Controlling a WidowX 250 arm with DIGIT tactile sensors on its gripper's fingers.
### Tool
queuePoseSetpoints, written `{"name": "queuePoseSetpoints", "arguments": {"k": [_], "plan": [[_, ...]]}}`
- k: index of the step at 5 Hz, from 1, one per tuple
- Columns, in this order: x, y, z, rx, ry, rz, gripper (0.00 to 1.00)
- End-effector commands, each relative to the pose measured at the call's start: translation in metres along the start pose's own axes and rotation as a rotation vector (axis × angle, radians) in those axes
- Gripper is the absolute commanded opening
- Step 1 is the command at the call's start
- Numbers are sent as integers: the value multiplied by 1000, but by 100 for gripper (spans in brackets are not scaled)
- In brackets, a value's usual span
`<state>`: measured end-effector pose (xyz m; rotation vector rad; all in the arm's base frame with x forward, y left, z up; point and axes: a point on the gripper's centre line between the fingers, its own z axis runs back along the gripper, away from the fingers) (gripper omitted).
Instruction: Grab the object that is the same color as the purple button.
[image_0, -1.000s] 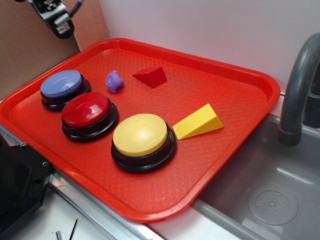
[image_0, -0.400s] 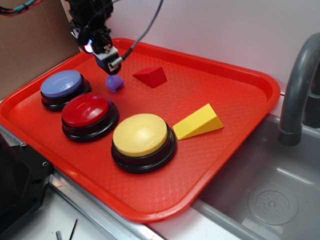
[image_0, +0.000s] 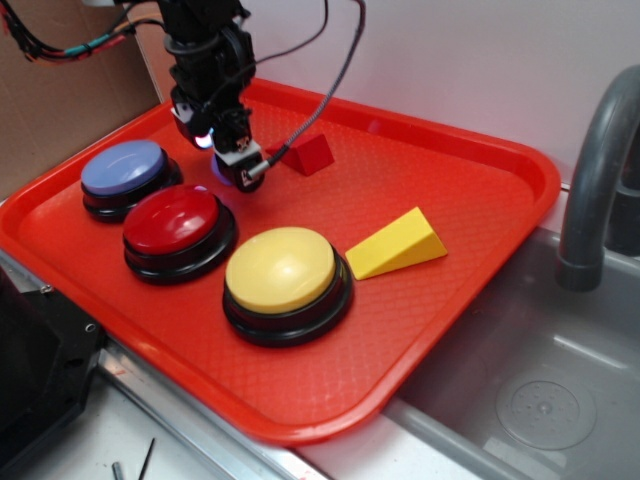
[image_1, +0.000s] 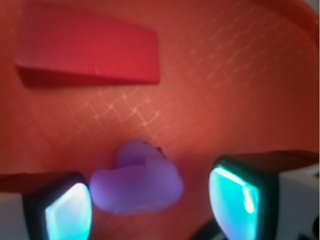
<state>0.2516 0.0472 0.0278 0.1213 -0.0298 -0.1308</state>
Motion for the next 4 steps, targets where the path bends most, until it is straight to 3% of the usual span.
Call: {"name": "queuePoseSetpoints", "arguments": {"k": [1,2,3,4], "plan": [[8,1,-4,7,-52,-37,3],[9,2,0,-1,-45,-20,0],[13,5,21,-92,81,-30,0],[13,1,72,-155,46,81,0]]}}
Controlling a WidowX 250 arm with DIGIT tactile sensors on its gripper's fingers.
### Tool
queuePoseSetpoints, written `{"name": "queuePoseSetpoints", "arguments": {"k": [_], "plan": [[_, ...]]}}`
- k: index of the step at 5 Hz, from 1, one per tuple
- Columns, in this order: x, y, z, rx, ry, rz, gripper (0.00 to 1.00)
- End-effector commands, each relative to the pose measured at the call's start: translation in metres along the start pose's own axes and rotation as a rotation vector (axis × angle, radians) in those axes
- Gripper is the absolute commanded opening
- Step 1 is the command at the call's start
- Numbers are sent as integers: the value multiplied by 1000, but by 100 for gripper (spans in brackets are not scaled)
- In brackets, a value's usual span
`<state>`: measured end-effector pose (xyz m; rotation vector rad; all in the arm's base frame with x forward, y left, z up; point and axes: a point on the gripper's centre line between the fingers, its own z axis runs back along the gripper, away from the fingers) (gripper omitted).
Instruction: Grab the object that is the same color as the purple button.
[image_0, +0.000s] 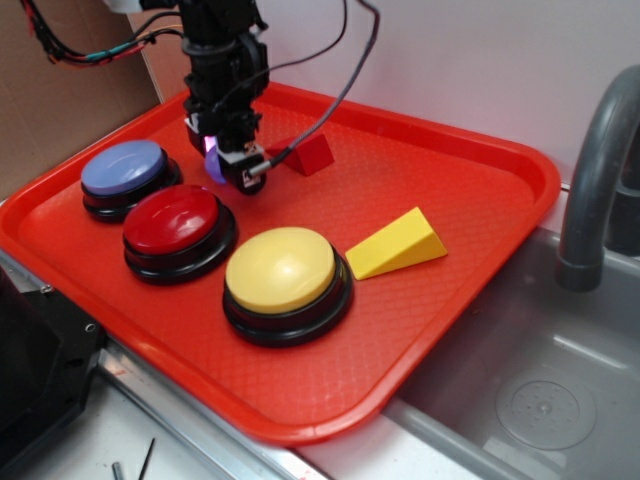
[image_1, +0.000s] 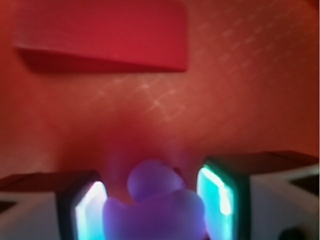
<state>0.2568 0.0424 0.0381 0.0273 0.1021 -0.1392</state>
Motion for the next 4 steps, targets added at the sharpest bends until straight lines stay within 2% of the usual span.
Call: {"name": "queuePoseSetpoints", "arguments": {"k": [1,3,4], "plan": [[-6,-22,108,-117,-106,97,0],[-33,-63,184,-103,-230,112,0],[-41,-78,195,-92,-272,77,0]]}}
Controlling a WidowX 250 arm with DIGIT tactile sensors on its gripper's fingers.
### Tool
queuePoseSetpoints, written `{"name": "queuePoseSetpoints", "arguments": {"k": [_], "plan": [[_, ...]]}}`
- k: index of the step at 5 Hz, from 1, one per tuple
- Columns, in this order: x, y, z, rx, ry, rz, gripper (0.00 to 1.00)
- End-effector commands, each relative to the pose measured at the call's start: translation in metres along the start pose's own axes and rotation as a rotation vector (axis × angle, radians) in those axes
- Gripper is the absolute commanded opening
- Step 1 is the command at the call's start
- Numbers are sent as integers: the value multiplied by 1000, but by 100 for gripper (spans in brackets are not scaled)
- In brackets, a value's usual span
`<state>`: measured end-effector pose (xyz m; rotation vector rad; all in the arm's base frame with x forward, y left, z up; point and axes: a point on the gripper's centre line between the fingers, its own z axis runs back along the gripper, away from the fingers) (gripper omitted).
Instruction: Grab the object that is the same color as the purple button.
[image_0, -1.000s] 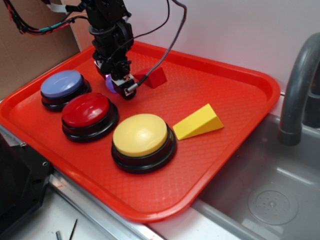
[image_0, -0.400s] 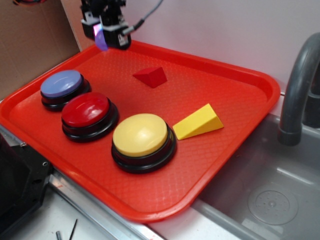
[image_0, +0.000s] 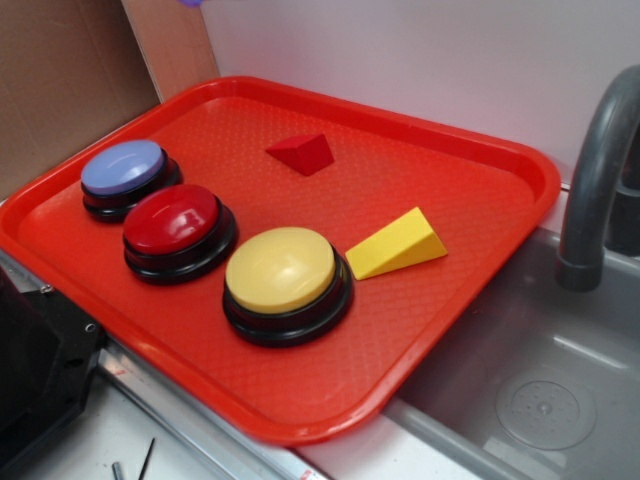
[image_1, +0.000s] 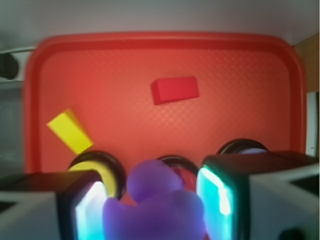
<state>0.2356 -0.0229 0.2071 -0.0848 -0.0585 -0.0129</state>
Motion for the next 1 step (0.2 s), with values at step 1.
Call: {"name": "queuePoseSetpoints", "arguments": {"k": [1], "plan": [[-5,-18,18,17,-66,-47,0]]}}
